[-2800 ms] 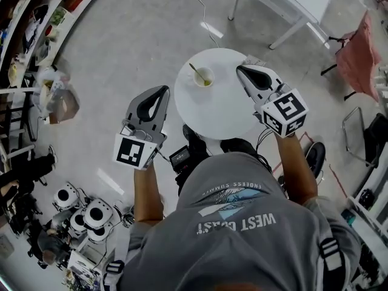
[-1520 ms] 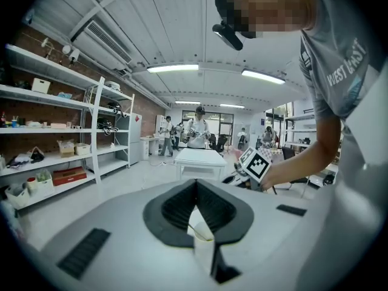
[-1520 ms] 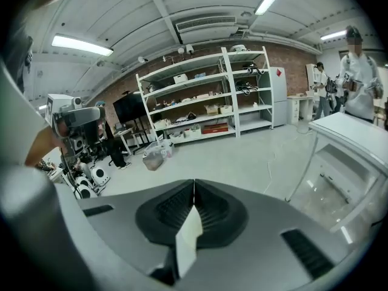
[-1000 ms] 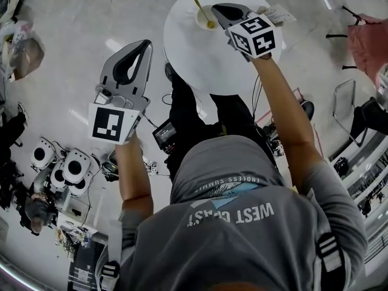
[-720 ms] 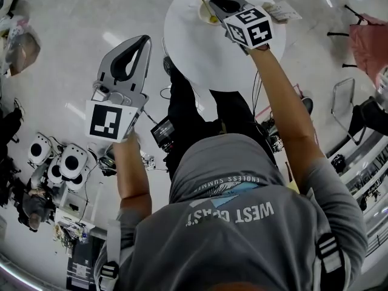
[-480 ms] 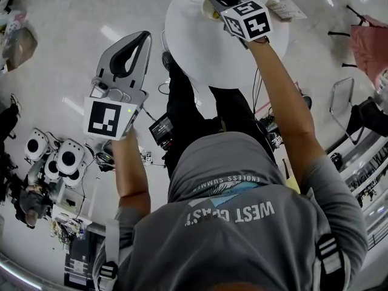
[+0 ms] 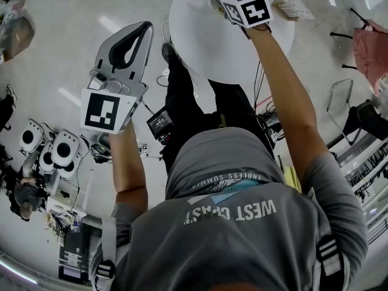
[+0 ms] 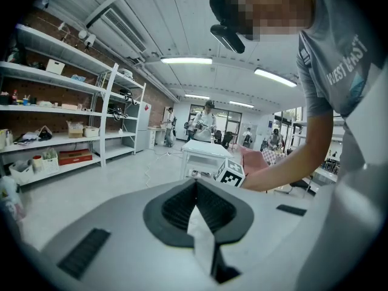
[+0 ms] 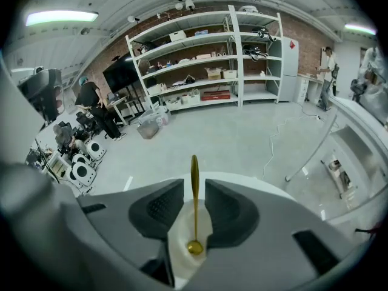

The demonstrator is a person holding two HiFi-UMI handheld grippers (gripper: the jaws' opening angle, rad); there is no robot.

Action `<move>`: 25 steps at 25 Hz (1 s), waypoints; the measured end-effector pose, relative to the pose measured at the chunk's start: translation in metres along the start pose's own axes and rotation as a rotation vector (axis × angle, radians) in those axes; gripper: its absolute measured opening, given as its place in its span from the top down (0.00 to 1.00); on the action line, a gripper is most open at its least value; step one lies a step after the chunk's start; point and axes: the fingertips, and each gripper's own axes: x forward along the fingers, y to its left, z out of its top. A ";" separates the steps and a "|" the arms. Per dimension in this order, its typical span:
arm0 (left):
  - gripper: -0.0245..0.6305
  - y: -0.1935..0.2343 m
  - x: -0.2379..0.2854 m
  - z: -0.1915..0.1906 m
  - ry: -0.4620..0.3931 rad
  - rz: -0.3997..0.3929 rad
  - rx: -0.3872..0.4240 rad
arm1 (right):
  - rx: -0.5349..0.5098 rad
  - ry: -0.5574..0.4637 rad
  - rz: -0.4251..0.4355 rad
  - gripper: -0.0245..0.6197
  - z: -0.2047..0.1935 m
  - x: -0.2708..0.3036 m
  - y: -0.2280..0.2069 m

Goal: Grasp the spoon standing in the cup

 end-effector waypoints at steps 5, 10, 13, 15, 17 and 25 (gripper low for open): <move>0.96 0.000 -0.002 0.001 -0.008 -0.006 0.010 | -0.016 0.029 -0.011 0.81 -0.002 0.005 0.000; 0.96 -0.002 -0.003 0.008 -0.010 -0.001 0.014 | -0.018 0.017 -0.023 0.91 -0.004 -0.001 -0.002; 0.96 -0.004 -0.002 0.015 -0.027 -0.004 0.018 | -0.015 0.000 -0.030 0.92 -0.001 -0.009 -0.003; 0.96 -0.003 -0.004 0.018 -0.033 -0.004 0.023 | -0.019 -0.012 -0.035 0.92 0.003 -0.015 -0.001; 0.96 -0.004 -0.008 0.022 -0.038 -0.005 0.029 | -0.023 -0.025 -0.043 0.92 0.006 -0.024 0.001; 0.96 -0.013 -0.023 0.036 -0.028 0.007 0.076 | -0.018 -0.116 -0.084 0.92 0.022 -0.075 0.007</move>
